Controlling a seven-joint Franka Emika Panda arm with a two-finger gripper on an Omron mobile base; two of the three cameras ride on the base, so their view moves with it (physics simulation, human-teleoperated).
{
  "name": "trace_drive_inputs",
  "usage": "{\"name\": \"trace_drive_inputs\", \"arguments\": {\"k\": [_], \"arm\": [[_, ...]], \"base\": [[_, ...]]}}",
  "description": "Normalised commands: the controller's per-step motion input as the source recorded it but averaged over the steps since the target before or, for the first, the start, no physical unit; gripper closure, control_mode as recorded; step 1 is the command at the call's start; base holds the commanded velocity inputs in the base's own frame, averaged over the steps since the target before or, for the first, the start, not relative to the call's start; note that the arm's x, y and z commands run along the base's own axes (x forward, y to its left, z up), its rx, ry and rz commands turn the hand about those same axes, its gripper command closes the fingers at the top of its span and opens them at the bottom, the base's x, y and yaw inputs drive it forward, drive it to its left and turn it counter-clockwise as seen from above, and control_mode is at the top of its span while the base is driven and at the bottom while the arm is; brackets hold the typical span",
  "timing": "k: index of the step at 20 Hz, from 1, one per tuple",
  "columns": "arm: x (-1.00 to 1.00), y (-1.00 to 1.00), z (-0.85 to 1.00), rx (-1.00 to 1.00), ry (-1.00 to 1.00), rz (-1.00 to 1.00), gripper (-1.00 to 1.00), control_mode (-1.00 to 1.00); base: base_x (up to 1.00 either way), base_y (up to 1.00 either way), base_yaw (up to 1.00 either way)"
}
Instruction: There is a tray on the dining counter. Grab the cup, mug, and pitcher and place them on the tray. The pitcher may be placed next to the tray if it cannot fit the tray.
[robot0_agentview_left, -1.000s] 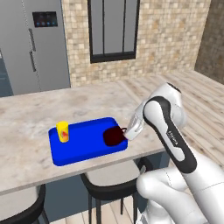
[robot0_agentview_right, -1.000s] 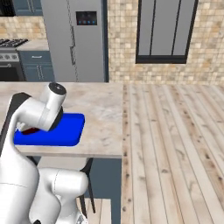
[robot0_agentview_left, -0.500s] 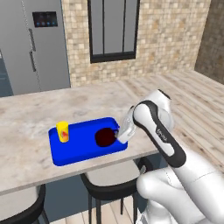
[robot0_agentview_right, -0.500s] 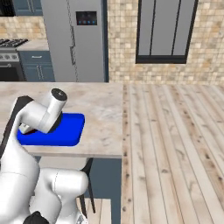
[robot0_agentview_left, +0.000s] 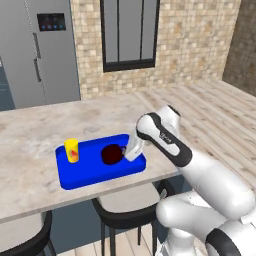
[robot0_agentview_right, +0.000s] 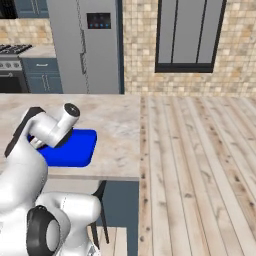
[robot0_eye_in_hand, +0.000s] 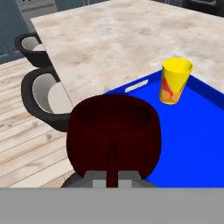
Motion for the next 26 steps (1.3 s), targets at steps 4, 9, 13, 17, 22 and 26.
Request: {"name": "trace_drive_inputs", "arguments": {"k": [4,9,13,17,22,26], "arm": [[0.45,0.42,-0.22,0.02,0.0,0.06,1.0,-1.0],[0.37,0.59,-0.25,0.0,0.0,0.09,1.0,-1.0],[0.3,0.42,-0.37,0.0,0.02,0.06,1.0,-1.0],[0.32,0.24,-0.43,0.0,0.0,0.03,1.0,-1.0],[0.18,0.23,-0.38,0.0,0.0,0.02,1.0,-1.0],[0.05,0.31,-0.24,0.0,0.0,0.02,1.0,-1.0]], "base": [[0.0,0.0,0.0],[0.0,0.0,0.0],[0.0,0.0,0.0],[0.0,0.0,0.0],[0.0,0.0,0.0],[0.0,0.0,0.0]]}}
